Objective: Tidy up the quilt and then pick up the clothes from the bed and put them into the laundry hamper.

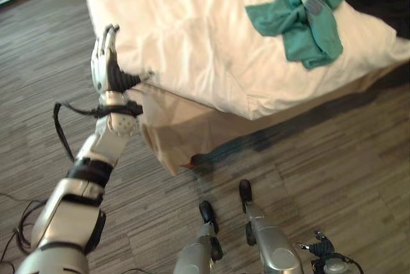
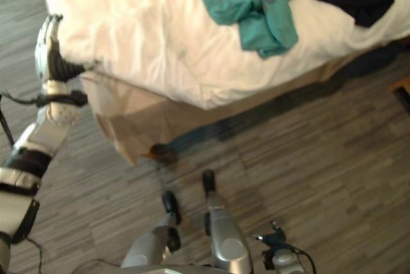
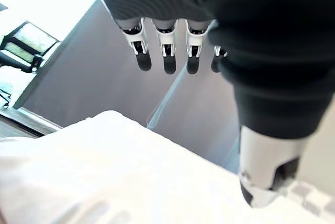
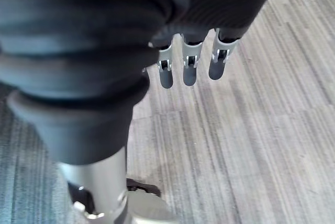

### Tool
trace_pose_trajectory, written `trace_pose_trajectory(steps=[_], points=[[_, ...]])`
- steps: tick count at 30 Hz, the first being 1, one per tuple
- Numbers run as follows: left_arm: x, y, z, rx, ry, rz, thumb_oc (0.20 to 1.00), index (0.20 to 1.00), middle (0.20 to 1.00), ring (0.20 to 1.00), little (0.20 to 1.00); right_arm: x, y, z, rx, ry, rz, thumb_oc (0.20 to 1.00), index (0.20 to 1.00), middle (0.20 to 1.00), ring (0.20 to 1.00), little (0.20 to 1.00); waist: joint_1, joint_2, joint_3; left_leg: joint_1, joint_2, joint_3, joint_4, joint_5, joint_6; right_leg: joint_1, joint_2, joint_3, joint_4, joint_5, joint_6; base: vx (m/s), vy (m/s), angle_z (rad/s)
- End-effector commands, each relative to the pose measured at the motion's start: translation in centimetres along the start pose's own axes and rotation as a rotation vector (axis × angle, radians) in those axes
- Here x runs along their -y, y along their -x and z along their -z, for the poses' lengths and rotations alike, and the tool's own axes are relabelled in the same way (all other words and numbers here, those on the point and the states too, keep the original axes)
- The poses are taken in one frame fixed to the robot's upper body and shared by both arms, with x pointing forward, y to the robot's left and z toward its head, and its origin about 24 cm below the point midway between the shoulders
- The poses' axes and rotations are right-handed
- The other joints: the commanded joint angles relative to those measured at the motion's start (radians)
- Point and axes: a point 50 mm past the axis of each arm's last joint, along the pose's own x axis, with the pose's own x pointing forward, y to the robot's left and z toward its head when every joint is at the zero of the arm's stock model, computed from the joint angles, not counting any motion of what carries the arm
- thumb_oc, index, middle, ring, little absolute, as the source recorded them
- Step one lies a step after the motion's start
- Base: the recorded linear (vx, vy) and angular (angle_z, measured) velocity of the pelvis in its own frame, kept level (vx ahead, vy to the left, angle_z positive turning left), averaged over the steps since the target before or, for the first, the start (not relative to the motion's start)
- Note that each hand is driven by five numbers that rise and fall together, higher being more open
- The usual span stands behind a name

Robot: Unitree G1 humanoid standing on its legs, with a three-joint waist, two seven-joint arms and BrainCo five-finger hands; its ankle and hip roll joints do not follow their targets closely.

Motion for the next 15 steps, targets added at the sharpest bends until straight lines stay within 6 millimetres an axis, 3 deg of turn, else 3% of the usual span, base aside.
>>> trace_pose_trajectory(steps=[1, 2, 8, 9, 10, 11, 14, 15], points=[[-3.0, -2.9, -0.5, 0.038, -0.185, -0.058, 1.0, 1.0, 1.0, 1.0, 1.0, 1.1, -0.4, -1.0, 0.037, 0.0, 0.028, 1.0, 1.0, 1.0, 1.0, 1.0, -0.018, -0.016, 0.011, 0.031, 0.049, -0.027, 0.002, -0.031, -0.053, -0.012, -0.079, 0.02, 0.079, -0.057, 0.148, -0.02, 0.005, -0.18], [-3.5, -3.7, -0.6, 0.037, -0.244, -0.056, 1.0, 1.0, 1.0, 1.0, 1.0, 1.1, -0.4, -1.2, 0.042, -0.009, 0.029, 1.0, 1.0, 1.0, 1.0, 1.0, -0.025, -0.017, 0.019, 0.022, 0.051, -0.024, 0.002, -0.03, -0.052, -0.027, -0.079, 0.025, 0.084, -0.055, 0.149, -0.01, 0.002, -0.2], [-3.5, -3.7, -0.6, 0.038, -0.244, -0.056, 1.0, 1.0, 1.0, 1.0, 1.0, 1.1, -0.4, -1.2, 0.042, -0.01, 0.029, 1.0, 1.0, 1.0, 1.0, 1.0, -0.024, -0.018, 0.019, 0.022, 0.051, -0.024, 0.002, -0.03, -0.052, -0.027, -0.079, 0.025, 0.084, -0.055, 0.149, 0.01, 0.004, -0.17], [-0.8, -3.1, 1.4, -0.011, -0.516, 0.176, 0.395, 0.395, 0.395, 0.395, 0.395, 0.9, -0.5, -1.3, 0.039, -0.038, 0.022, 1.0, 1.0, 1.0, 1.0, 1.0, -0.038, -0.024, 0.045, 0.031, 0.056, 0.001, 0.002, -0.036, -0.05, -0.035, -0.076, 0.025, 0.085, -0.059, 0.157, 0.06, 0.031, -0.02], [0.2, -2.2, 2.0, -0.019, -0.529, 0.219, 0.2, 0.2, 0.2, 0.2, 0.2, 0.9, -0.5, -1.4, 0.044, -0.047, 0.022, 1.0, 1.0, 1.0, 1.0, 1.0, -0.036, -0.025, 0.042, 0.043, 0.056, 0.005, 0.002, -0.04, -0.05, -0.025, -0.076, 0.026, 0.082, -0.061, 0.158, 0.08, 0.042, -0.04], [1.3, -1.1, 2.7, -0.036, -0.518, 0.258, 0.2, 0.2, 0.2, 0.2, 0.2, 1.0, -0.5, -1.8, 0.062, -0.06, 0.029, 1.0, 1.0, 1.0, 1.0, 1.0, -0.035, -0.025, 0.035, 0.056, 0.056, 0.008, 0.002, -0.044, -0.05, -0.015, -0.076, 0.026, 0.08, -0.062, 0.159, 0.07, 0.042, -0.12], [5.7, 5.2, 6.3, -0.159, -0.454, 0.424, 0.2, 0.2, 0.2, 0.2, 0.2, 2.0, -0.4, -5.5, 0.245, -0.065, 0.061, 1.0, 1.0, 1.0, 1.0, 1.0, -0.031, -0.023, 0.005, 0.112, 0.052, 0.011, 0.002, -0.062, -0.049, 0.041, -0.079, 0.027, 0.075, -0.074, 0.157, 0.1, 0.071, -0.14], [8.5, 11.3, 8.6, -0.294, -0.358, 0.545, 0.357, 0.357, 0.357, 0.357, 0.357, 3.0, 0.3, -8.3, 0.392, -0.045, 0.076, 1.0, 1.0, 1.0, 1.0, 1.0, -0.019, -0.018, -0.024, 0.149, 0.048, 0.004, 0.002, -0.073, -0.048, 0.081, -0.082, 0.024, 0.074, -0.082, 0.154, 0.16, 0.109, -0.06]])
